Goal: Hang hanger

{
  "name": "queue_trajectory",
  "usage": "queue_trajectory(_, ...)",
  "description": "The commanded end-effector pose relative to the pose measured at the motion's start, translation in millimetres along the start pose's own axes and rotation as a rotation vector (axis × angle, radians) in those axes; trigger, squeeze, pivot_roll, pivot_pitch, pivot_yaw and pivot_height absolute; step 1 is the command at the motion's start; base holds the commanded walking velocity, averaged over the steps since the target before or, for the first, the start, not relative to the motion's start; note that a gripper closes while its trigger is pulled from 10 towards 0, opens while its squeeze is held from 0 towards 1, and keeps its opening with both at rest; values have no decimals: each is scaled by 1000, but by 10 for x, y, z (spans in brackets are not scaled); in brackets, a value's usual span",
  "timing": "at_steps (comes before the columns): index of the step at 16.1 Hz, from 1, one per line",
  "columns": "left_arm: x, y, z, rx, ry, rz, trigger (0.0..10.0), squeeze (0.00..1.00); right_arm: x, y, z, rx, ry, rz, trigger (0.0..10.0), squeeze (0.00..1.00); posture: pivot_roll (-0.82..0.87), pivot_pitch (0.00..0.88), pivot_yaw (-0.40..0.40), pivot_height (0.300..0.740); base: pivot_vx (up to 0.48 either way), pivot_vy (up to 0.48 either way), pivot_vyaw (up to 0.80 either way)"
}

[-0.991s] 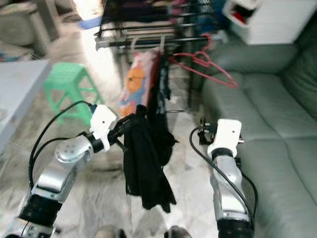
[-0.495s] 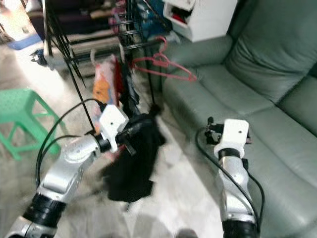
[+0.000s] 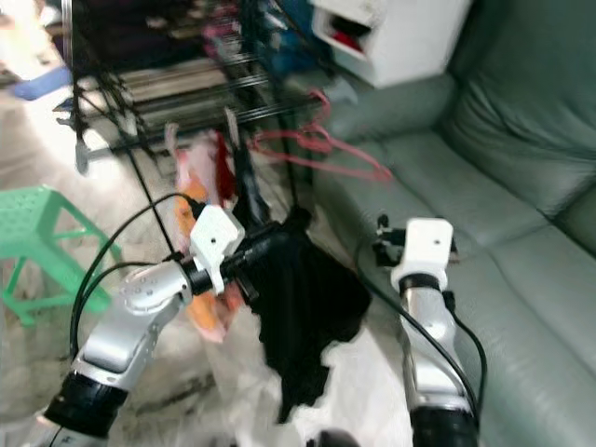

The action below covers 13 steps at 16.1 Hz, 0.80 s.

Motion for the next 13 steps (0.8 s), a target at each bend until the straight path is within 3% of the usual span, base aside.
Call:
queue_trajectory(1,-11,42,26,17,18,-4,10000,0,-67,54,-24,27,39,25,10000,0,-60,36,41,740,446,0,0)
queue_trajectory(5,-3,42,37,14,34,4,10000,0,75,46,-128,12,139,205,10000,0,-59,38,38,740,418,73,0)
queue_trajectory(7,0,44,49,18,45,17,10000,0,200,29,-189,-27,194,231,10000,0,-60,41,36,740,0,0,0)
queue_trajectory(10,26,36,63,10,48,15,10000,0,308,-28,-223,-90,373,320,10000,0,-58,44,35,740,0,0,0)
queue_trajectory(13,47,28,107,-7,45,8,10000,0,562,-59,-314,-159,537,450,10000,0,-47,59,35,740,0,0,0)
Point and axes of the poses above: a point about 5 cm out from each wrist's last joint towards the gripper, its own z axis pointing back from the gripper into the wrist, its own y axis along the axis of the wrist's last joint, x = y × z, the point moved 1 cm from there along -z, pointing out of the wrist towards the gripper
